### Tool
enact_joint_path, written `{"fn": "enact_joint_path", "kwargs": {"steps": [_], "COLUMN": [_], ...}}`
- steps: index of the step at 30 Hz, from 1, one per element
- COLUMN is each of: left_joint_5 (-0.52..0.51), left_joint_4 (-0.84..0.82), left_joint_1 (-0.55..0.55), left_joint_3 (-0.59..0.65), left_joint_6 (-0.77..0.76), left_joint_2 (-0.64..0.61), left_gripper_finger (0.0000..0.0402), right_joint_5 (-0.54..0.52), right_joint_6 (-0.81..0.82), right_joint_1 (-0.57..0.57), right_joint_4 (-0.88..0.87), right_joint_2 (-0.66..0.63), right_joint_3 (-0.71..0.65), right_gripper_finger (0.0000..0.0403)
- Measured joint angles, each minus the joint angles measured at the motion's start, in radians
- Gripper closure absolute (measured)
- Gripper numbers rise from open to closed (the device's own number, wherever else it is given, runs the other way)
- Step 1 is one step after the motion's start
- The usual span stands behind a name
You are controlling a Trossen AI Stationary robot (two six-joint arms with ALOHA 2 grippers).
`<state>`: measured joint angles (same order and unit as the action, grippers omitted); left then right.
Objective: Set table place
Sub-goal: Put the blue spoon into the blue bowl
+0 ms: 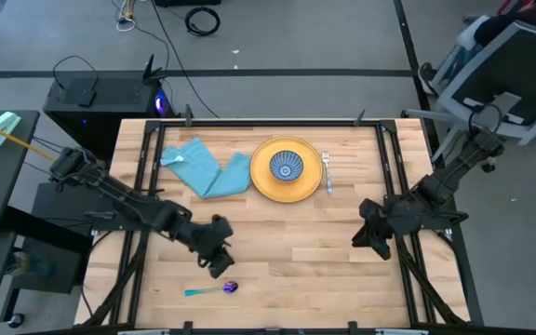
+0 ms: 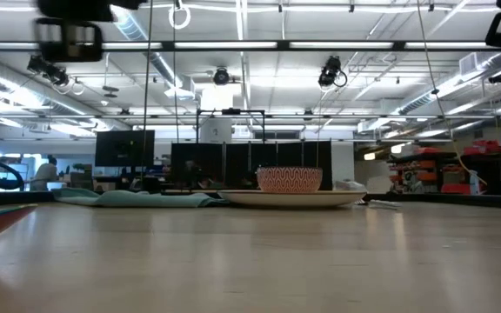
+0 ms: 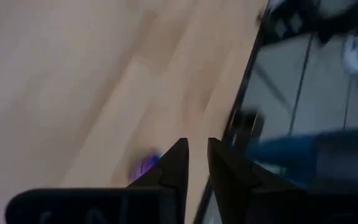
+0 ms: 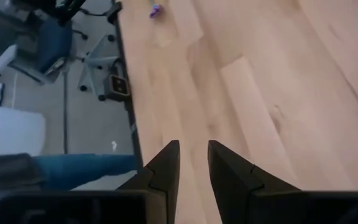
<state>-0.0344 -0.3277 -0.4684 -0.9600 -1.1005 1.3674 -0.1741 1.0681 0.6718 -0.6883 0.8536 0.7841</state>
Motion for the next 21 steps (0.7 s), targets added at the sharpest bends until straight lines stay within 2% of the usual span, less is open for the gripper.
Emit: {"fn": "enact_joint_path", "kwargs": {"steps": [4,9,11,16,21], "left_joint_5": [-0.121,-0.394,-0.455,-0.470,-0.453], "left_joint_4": [0.159,0.381,0.456,0.559,0.606], "left_joint_1": [0.068,0.148,0.180,0.262,0.319], "left_joint_3": [0.000,0.000,0.000,0.000,0.000], "left_joint_6": [0.013,0.012,0.014,0.038,-0.014], "left_joint_2": [0.000,0.000,0.000,0.000,0.000], "left_gripper_finger": [0.0339,0.0337,0.0335,0.0331,0.0337], "right_joint_5": [-0.006,-0.038,-0.038,-0.053,-0.072], "right_joint_6": [-0.013,-0.014,-0.016,0.003,0.002], "right_joint_1": [0.033,0.064,0.067,0.067,0.067], "right_joint_4": [0.032,0.087,0.101,0.123,0.122], "right_joint_2": [0.000,0.000,0.000,0.000,0.000], "right_joint_3": [0.000,0.000,0.000,0.000,0.000], "right_gripper_finger": [0.0313,0.0314,0.0314,0.0315,0.0316]}}
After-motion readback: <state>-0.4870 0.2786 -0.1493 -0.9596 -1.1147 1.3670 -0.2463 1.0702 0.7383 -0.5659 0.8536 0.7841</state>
